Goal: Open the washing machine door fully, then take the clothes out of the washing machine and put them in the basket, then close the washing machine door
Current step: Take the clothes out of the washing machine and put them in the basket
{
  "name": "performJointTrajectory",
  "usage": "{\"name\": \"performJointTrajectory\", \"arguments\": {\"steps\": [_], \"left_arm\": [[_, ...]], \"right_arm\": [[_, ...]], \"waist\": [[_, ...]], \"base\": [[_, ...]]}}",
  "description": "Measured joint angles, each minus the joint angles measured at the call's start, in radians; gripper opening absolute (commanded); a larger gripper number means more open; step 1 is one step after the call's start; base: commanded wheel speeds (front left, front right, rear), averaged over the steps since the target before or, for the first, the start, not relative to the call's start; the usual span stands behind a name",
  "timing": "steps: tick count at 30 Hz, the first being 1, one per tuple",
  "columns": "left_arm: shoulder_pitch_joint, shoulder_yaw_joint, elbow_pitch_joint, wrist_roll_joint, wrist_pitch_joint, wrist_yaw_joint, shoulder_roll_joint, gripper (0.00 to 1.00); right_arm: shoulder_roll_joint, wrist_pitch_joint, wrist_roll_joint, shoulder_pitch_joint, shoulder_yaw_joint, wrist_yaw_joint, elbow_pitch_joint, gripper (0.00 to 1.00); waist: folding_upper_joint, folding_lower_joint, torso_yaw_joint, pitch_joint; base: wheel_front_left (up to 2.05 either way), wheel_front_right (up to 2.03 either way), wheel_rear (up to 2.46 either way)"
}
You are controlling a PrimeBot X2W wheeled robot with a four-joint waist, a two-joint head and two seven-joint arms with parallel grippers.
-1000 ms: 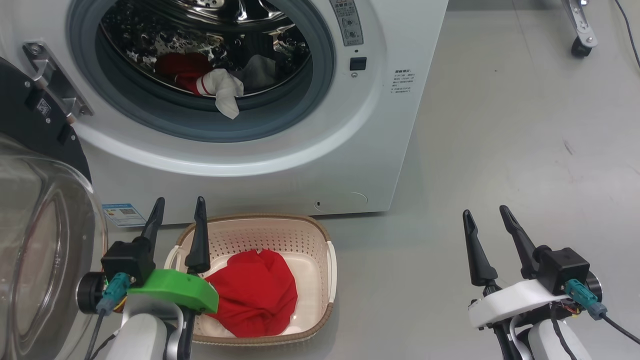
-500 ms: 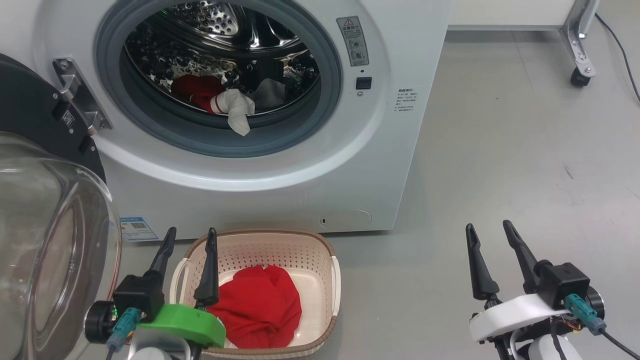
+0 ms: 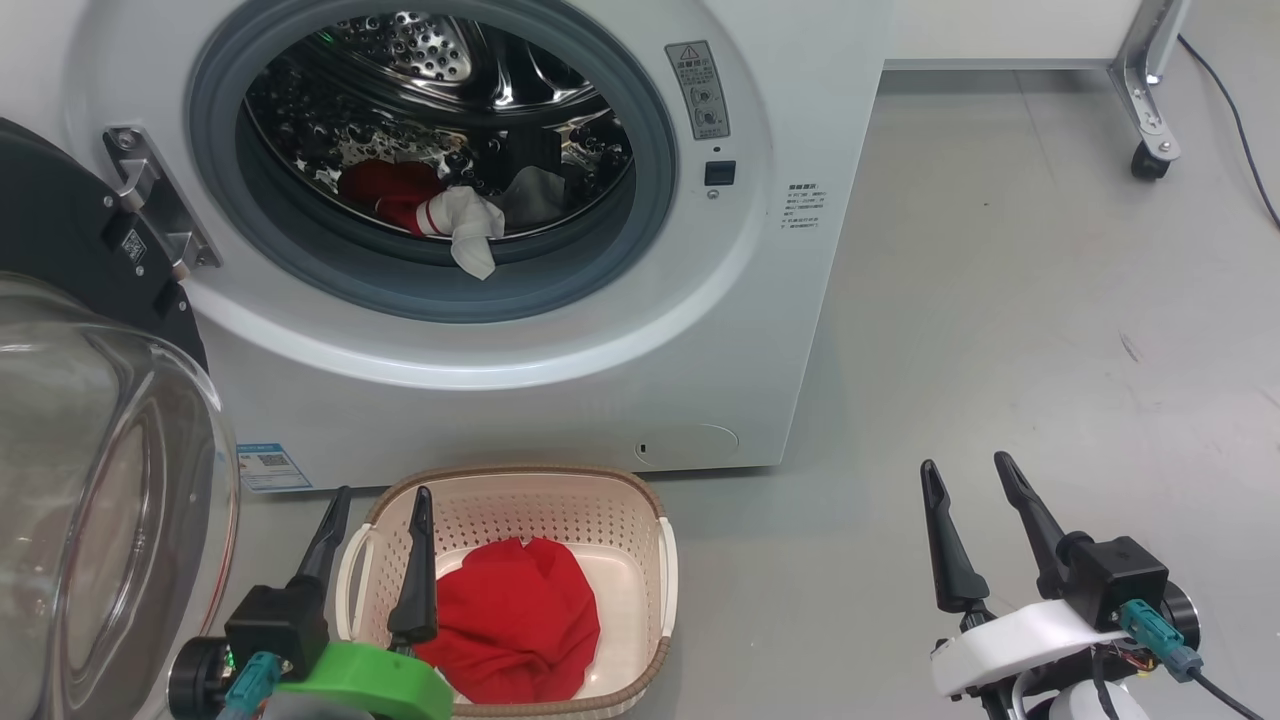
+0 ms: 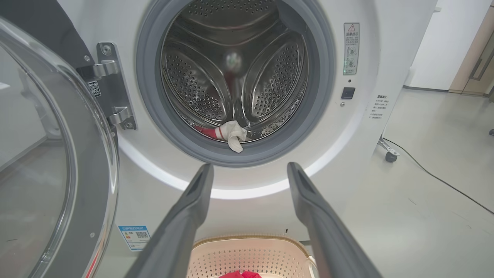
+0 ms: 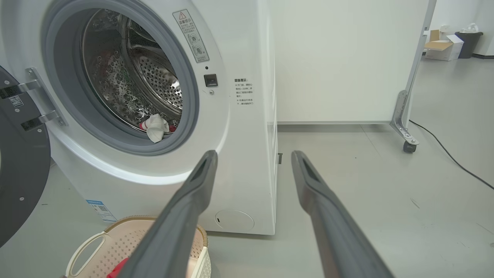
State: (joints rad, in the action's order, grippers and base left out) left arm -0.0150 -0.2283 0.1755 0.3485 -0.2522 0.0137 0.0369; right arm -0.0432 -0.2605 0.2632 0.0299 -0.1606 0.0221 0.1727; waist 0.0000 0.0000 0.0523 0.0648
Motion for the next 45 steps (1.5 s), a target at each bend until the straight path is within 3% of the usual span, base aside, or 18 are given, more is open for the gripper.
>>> {"name": "performJointTrajectory", "arguments": {"steps": [31,45], "left_arm": [[0.031,-0.017,-0.055,-0.002,0.045,0.018,0.004,1.00],[-0.179,-0.033,0.023,0.001,0.156,0.017,0.004,1.00]], "right_arm": [[0.000,0.000,-0.021,0.005,-0.038,-0.009,-0.008,1.00],[-0.002,0.000,-0.039,-0.044,-0.061,0.003,-0.072,1.00]], "waist": [[0.0000,0.0000,-0.022,0.023],[0.0000,0.0000,-0.048,0.158]], "base": [[0.00,0.00,0.00],[0.00,0.00,0.00]]}}
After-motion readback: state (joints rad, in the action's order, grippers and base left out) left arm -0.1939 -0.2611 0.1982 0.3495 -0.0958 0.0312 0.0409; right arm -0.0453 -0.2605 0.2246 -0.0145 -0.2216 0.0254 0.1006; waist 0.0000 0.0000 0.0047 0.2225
